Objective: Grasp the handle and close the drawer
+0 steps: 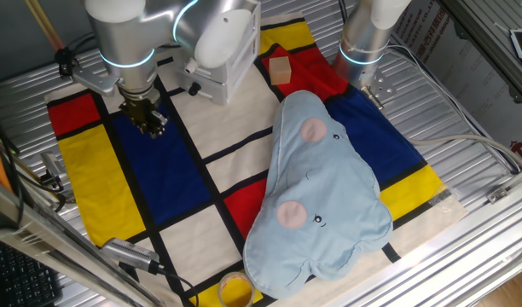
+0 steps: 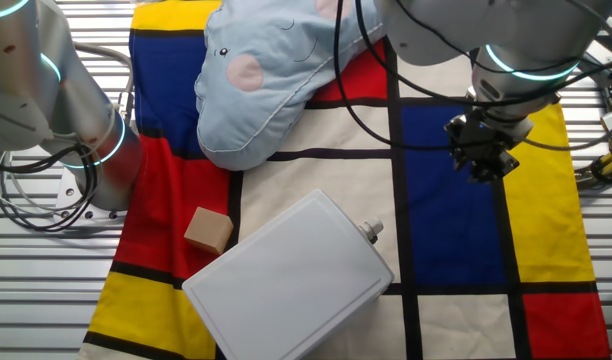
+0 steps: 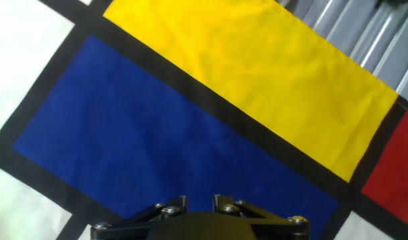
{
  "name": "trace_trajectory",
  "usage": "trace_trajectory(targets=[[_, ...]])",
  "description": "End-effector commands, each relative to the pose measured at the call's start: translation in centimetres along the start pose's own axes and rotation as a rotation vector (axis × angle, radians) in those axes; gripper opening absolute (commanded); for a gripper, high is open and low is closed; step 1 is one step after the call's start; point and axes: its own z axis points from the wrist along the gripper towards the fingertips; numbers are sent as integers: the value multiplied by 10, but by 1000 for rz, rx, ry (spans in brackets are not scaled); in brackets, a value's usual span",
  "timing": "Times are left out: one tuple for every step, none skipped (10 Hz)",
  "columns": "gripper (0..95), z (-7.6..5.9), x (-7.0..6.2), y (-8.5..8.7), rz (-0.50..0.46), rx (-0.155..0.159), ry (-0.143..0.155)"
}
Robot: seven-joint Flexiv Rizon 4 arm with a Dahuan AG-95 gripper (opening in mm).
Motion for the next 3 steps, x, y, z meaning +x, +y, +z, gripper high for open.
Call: trace_trajectory(targets=[[190,0,0,0,-12,-5,8],[190,0,0,0,-14,-5,8],[190,0,0,1,-14,-7,11]])
